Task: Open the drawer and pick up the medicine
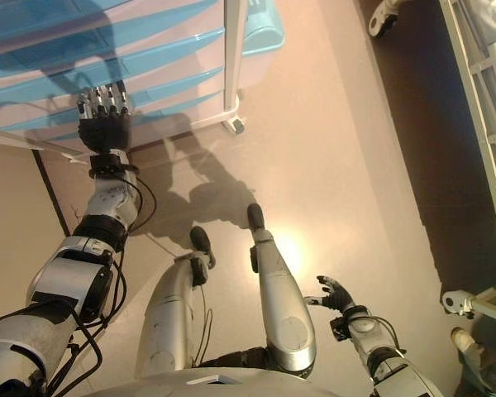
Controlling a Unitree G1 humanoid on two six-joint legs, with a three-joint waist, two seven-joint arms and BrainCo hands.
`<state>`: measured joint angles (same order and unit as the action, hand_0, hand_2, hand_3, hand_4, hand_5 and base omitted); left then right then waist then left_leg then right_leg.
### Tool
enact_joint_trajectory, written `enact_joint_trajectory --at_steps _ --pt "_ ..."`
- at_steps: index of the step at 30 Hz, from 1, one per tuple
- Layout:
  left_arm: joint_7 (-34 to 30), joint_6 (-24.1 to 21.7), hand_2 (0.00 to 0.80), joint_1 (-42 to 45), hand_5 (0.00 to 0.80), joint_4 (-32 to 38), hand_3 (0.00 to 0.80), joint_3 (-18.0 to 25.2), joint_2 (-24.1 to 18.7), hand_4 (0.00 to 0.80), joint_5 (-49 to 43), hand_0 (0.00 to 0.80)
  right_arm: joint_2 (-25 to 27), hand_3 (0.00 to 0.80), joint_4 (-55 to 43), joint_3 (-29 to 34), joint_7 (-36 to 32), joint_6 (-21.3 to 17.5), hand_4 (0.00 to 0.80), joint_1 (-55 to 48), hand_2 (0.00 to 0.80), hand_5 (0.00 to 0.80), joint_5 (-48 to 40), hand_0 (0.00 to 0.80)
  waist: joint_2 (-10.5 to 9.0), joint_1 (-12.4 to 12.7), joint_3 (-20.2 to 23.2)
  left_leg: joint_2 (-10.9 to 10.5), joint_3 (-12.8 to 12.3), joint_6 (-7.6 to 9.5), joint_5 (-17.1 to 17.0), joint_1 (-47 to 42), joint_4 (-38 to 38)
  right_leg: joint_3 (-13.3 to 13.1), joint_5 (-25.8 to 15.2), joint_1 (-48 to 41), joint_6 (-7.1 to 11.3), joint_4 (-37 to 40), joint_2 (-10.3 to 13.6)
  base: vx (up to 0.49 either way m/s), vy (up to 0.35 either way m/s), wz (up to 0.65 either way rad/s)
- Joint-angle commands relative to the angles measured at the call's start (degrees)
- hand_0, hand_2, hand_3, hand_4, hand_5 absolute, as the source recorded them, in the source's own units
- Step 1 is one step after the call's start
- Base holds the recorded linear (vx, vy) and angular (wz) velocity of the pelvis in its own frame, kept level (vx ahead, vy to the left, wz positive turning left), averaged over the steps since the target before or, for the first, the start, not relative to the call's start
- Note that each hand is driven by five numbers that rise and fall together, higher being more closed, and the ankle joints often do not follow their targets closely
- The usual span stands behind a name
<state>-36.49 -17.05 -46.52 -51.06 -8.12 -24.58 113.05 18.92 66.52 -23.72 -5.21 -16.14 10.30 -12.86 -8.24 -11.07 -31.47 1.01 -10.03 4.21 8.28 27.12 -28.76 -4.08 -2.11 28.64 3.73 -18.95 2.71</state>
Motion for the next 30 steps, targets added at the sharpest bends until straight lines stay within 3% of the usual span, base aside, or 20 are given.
enact_joint_trajectory --at_steps 1,5,10,11,14,21,24,27,30 --pt "-18.38 -2.92 0.8 -14.56 0.8 23.09 0.8 1.6 -7.01 0.8 -5.13 0.8 1.49 0.0 -1.94 -1.47 1.73 1.21 0.0 -2.17 0.0 0.0 0.95 0.0 1.08 4.0 3.16 -2.76 3.69 -0.82 2.88 -3.6 3.61 2.16 4.39 -4.51 -4.24 0.18 -2.49 -0.079 -0.065 0.12" --pt "-20.1 -0.92 0.8 -6.61 0.8 28.23 0.8 3.31 -2.43 0.8 -3.86 0.8 1.69 0.0 -3.95 -1.86 3.09 2.9 0.0 -0.69 0.0 0.0 1.48 0.0 1.09 6.75 3.43 -2.89 6.2 -2.02 1.32 -4.45 5.07 4.81 6.43 -6.04 -5.32 -1.07 -2.7 -0.093 -0.11 0.18" --pt "-23.06 5.06 0.8 9.39 0.8 33.55 0.8 6.09 6.21 0.8 -0.05 0.8 1.29 0.0 -5.82 -0.8 4.75 6.02 0.0 0.91 0.0 0.0 3.59 0.0 1.54 10.74 4.36 -2.31 8.93 -3.85 -0.32 -6.56 6.67 8.84 8.78 -9.53 -6.54 -1.9 -2.58 -0.107 -0.146 0.28" --pt "-22.72 4.91 0.8 10.79 0.8 34.03 0.8 6.16 6.87 0.8 -0.05 0.8 1.29 0.0 -5.84 -0.62 4.83 6.1 0.0 0.89 0.0 0.0 4.09 0.0 1.62 10.98 4.5 -2.26 9.13 -4.01 -0.89 -6.71 7.09 9.24 8.57 -9.88 -6.61 -1.63 -2.48 -0.109 -0.167 0.43" --pt "-25.6 10.28 0.8 23.13 0.8 32.82 0.8 6.27 11.54 0.8 -0.05 0.8 1.72 0.0 -5.26 1.01 4.9 6.69 0.0 1.43 0.0 0.0 6.69 0.0 2.8 14.2 5.49 -1.93 11.48 -4.87 -2.46 -8.92 9.08 12.13 9.4 -13.68 -6.78 -0.78 -1.86 -0.094 -0.162 0.48" --pt "-32.76 27.33 0.8 41.36 0.8 13.59 0.8 9.93 11.22 0.8 -0.05 0.8 5.79 0.0 -3.74 5.8 1.48 8.84 0.0 4.05 0.0 0.0 11.8 0.0 6.55 19.26 8.05 -1.61 13.98 -6.4 -6.09 -14.99 15.74 17.22 9.51 -22.36 -6.1 4.61 -0.77 -0.046 -0.044 0.51" --pt "-30.89 31.56 0.8 46.56 0.8 5.62 0.8 13.22 10.67 0.8 -0.05 0.8 6.78 0.0 -1.65 6.97 -0.5 7.93 0.0 5.01 0.0 0.0 13.32 0.0 7.44 20.79 9.6 -1.92 14.77 -7.02 -7.83 -17.06 19.19 18.7 8.95 -25.07 -5.6 7.6 -0.59 -0.025 -0.006 0.49" --pt "-24.28 30.56 0.8 50.49 0.8 -0.99 0.8 16.11 10.96 0.8 -1.91 0.8 5.95 0.0 -0.07 8.22 -0.51 7.4 0.0 4.83 0.0 0.0 13.72 0.0 8.09 22.32 11.24 -2.76 16.16 -7.31 -8.88 -19.02 22.05 20.05 8.69 -27.43 -5.13 9.98 -0.36 0.004 -0.015 0.23" --pt "-14.35 25.49 0.8 52.86 0.8 -6.69 0.8 20.17 12.04 0.8 -9.66 0.8 4.36 0.0 1.59 9.69 0.15 6.88 0.0 4.32 0.0 0.0 13.37 0.0 8.48 23.55 13.04 -3.83 17.74 -7.39 -9.34 -19.97 23.44 21.38 8.42 -28.68 -4.82 11.56 -0.1 0.018 -0.006 0.47"
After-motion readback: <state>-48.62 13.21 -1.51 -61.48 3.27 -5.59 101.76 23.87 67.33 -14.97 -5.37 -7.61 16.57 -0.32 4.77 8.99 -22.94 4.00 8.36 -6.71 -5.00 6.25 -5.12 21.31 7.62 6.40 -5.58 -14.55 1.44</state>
